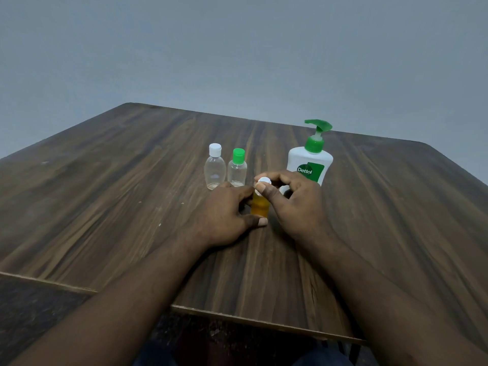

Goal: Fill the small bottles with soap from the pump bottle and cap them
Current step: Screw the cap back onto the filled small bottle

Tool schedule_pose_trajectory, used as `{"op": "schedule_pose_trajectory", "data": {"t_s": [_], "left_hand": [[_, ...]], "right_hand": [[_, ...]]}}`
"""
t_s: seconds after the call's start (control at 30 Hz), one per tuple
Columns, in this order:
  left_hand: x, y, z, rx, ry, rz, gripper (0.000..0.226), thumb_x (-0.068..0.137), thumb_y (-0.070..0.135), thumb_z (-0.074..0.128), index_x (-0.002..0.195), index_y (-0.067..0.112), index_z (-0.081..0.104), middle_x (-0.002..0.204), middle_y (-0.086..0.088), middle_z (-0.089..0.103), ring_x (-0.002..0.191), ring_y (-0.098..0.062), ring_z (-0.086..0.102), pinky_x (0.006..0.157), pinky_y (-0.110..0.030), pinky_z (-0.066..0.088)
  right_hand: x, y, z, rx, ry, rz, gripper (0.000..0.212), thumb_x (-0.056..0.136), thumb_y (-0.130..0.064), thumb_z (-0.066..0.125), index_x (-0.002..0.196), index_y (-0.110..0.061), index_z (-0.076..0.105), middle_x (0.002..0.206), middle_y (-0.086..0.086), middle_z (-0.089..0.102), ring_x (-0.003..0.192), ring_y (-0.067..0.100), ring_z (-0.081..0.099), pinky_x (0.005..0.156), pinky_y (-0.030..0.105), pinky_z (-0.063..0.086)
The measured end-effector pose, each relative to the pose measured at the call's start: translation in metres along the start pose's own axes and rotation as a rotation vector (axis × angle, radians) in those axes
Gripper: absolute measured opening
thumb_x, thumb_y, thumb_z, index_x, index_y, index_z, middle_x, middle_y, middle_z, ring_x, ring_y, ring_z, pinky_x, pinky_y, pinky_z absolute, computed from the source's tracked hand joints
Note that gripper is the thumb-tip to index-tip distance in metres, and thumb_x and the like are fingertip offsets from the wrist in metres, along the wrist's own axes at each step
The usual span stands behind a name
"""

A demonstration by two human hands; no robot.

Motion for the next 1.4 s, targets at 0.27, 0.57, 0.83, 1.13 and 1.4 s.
{"op": "schedule_pose_trajectory", "data": {"t_s": [0.27,0.57,0.83,1.13,1.4], "left_hand": [[0.0,0.002,-0.001,0.01,-0.009,0.018,0.031,0.081,0.044,0.082,0.102,0.033,0.061,0.086,0.021,0.057,0.08,0.002,0.055,0.066,-0.017,0.036],[0.002,-0.001,0.001,0.036,0.032,-0.035,0.038,0.081,0.044,0.081,0.112,0.025,0.067,0.093,0.012,0.064,0.085,-0.009,0.057,0.07,-0.028,0.044],[-0.006,-0.023,-0.022,0.042,0.142,-0.205,0.032,0.069,0.05,0.066,0.094,0.03,0.062,0.084,0.009,0.067,0.077,-0.012,0.063,0.064,-0.029,0.05],[-0.039,-0.094,-0.087,0.157,0.334,-0.543,0.03,0.069,0.045,0.075,0.088,0.028,0.059,0.078,0.008,0.066,0.075,-0.02,0.063,0.067,-0.035,0.054],[-0.021,-0.117,-0.099,0.198,0.349,-0.567,0.031,0.081,0.046,0.078,0.096,0.027,0.059,0.092,0.002,0.067,0.085,-0.025,0.062,0.076,-0.039,0.053]], "right_hand": [[0.0,0.016,0.016,0.141,-0.169,0.136,0.024,0.097,-0.034,0.069,0.117,-0.023,0.078,0.112,-0.011,0.077,0.109,0.005,0.069,0.093,0.026,0.054],[0.0,0.006,0.002,0.015,0.01,0.046,0.016,0.09,-0.033,0.078,0.103,-0.024,0.08,0.095,-0.014,0.077,0.088,0.004,0.068,0.077,0.012,0.048],[-0.006,0.018,0.026,-0.058,-0.243,0.112,0.022,0.088,-0.033,0.083,0.107,-0.029,0.074,0.091,-0.019,0.075,0.084,-0.004,0.07,0.079,0.015,0.054],[-0.007,0.018,0.036,-0.103,-0.289,0.098,0.01,0.087,-0.024,0.083,0.094,-0.022,0.076,0.081,-0.011,0.073,0.074,0.009,0.067,0.071,0.017,0.053],[-0.002,0.022,0.034,-0.211,-0.197,0.121,0.028,0.085,-0.035,0.083,0.108,-0.027,0.069,0.099,-0.017,0.07,0.073,0.004,0.064,0.075,0.028,0.055]]}}
Point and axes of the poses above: each hand's wrist, its own x-axis towards the middle knuckle, its own z-axis out of the palm, y = z × x, the point moved 10 cm from there along x, towards the middle knuckle
